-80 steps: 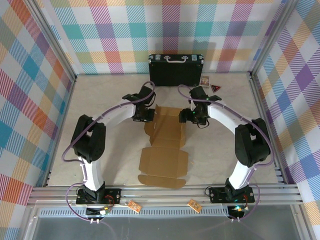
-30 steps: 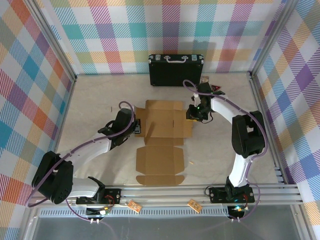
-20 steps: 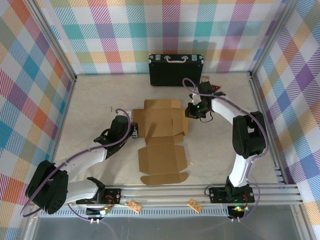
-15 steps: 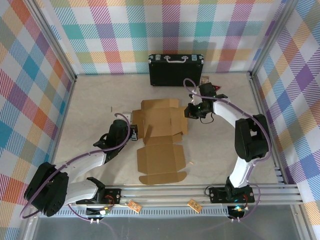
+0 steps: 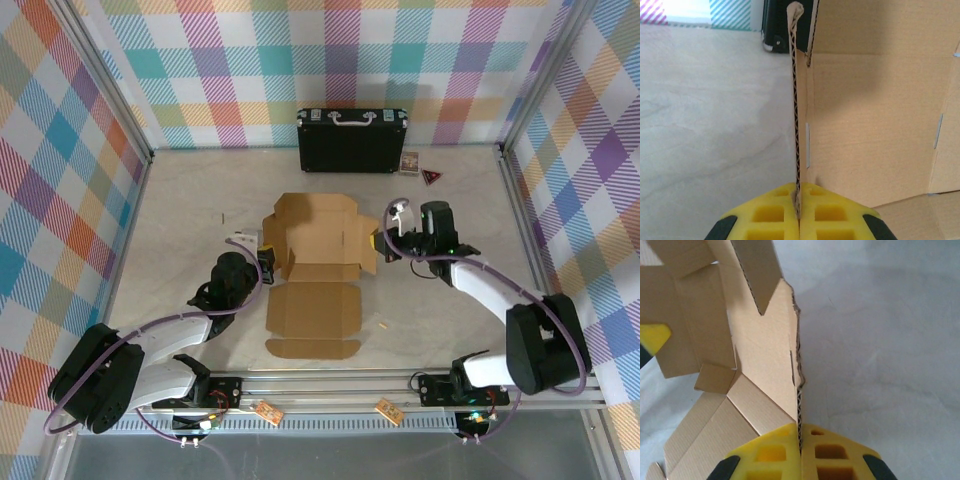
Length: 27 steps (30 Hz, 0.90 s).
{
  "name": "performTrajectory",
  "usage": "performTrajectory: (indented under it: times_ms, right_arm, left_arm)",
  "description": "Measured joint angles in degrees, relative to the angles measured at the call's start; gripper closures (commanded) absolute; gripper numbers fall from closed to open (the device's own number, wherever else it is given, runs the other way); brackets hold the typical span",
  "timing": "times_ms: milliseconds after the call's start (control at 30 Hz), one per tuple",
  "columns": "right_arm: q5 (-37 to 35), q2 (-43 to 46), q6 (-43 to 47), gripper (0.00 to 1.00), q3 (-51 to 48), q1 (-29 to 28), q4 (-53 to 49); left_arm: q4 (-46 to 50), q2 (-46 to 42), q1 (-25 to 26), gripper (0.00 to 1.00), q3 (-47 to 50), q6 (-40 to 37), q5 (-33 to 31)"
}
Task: Fold the paper box
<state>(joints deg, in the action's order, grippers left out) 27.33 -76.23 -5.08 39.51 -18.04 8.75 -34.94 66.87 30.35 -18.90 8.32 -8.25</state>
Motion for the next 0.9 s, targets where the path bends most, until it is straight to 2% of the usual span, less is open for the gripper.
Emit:
performTrajectory:
  times_ms: [33,67,167,233,267,333,400,533,667,767,867,900]
  right_arm:
    - [-0.04,0.57,0.98,1.0,-1.16,0.0,2.34]
    - [-0.02,0.7,1.7,1.0,-1.66,0.0,4.15]
    - [-0.02,0.7,4.35,1.0,-2.08,-0.04,9.66]
    - [-0.02,0.68,6.01,1.0,-2.34,-0.04,13.14]
    - [-0.04,0.66,6.51,1.0,-2.6,-0.04,14.6]
    - [-0.24,0.26,7.82,1.0,-3.39,-0.04,17.62]
    - [-0.31,-0.79,9.22,1.0,-3.67,-0.2,19.23]
    - [-0.7,-3.04,11.45,1.0,-3.89,-0.35,20.17]
    - [-0.63,-3.67,13.49,1.0,-3.89,-0.44,20.37]
    - [-0.31,-3.78,15.45,1.0,-3.89,-0.74,20.35]
    - [0.52,-4.0,17.84,1.0,-3.89,-1.07,20.37]
    - [0.87,-4.2,18.58,1.0,-3.89,-1.22,20.37]
  left_arm:
    - [0.24,-0.15,0.0,0.66,0.0,-0.17,0.11]
    - [0.9,-0.39,0.0,0.53,0.0,-0.44,0.22]
    - [5.03,-2.51,0.0,0.4,-0.35,0.02,-0.31]
    - [9.57,-5.64,0.0,0.28,-1.33,0.59,-1.46]
    - [11.5,-7.26,0.0,0.25,-1.92,1.29,-2.34]
    - [16.46,-11.91,0.0,0.11,-3.74,2.62,-4.61]
    - [22.75,-16.22,0.0,0.04,-6.99,4.52,-7.56]
    - [39.47,-18.43,-0.31,0.03,-20.26,7.76,-12.24]
    - [54.14,-13.25,-2.19,0.06,-37.7,8.55,-9.99]
    - [63.12,-4.7,-4.44,0.08,-52.13,7.91,-5.64]
    - [71.01,6.14,-5.95,0.14,-66.05,5.95,-0.59]
    - [73.2,10.34,-6.27,0.22,-70.51,5.27,1.2]
